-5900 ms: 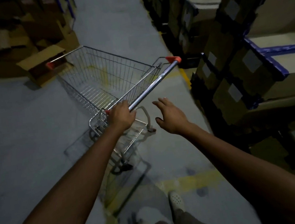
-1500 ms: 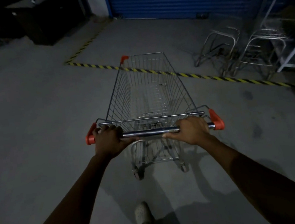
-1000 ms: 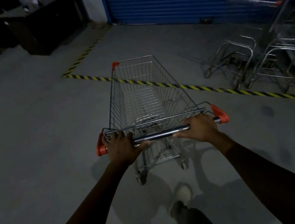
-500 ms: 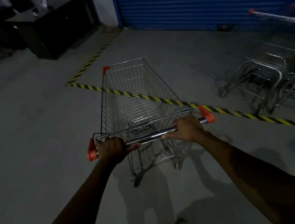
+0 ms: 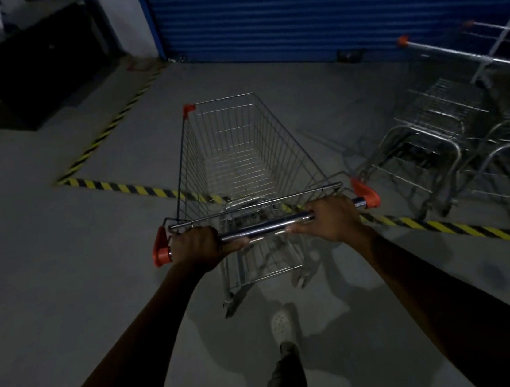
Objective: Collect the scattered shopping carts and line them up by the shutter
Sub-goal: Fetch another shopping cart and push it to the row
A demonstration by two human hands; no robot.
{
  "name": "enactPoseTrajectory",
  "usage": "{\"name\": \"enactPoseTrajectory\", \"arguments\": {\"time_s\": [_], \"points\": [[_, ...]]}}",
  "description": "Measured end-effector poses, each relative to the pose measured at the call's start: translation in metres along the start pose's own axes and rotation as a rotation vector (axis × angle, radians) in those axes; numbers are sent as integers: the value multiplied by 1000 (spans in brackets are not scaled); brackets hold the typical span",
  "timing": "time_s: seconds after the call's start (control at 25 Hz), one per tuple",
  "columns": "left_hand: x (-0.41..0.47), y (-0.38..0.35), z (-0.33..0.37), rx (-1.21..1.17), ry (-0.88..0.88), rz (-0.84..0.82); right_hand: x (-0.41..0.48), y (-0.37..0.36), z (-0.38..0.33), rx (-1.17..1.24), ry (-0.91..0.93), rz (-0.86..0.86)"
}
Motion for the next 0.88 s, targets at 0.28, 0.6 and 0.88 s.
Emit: {"name": "enactPoseTrajectory", "arguments": {"time_s": [0.28,0.6,0.88], "points": [[215,6,132,-29,-130,-81,103,26,169,22,-210,116],[362,23,267,-136,-333,41,178,39,325,-46,-397,57],[485,25,379,-146,-364,18,243,78,465,-14,-474,165]]}}
Point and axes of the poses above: each hand's wrist, its own x-axis towards the middle knuckle, its own y-axis out of the back of the hand, z = x × y, the point moved 9 cm from there along x, towards the middle knuckle, and after that the axes turned 14 degrees about y, right-handed, at the moved point
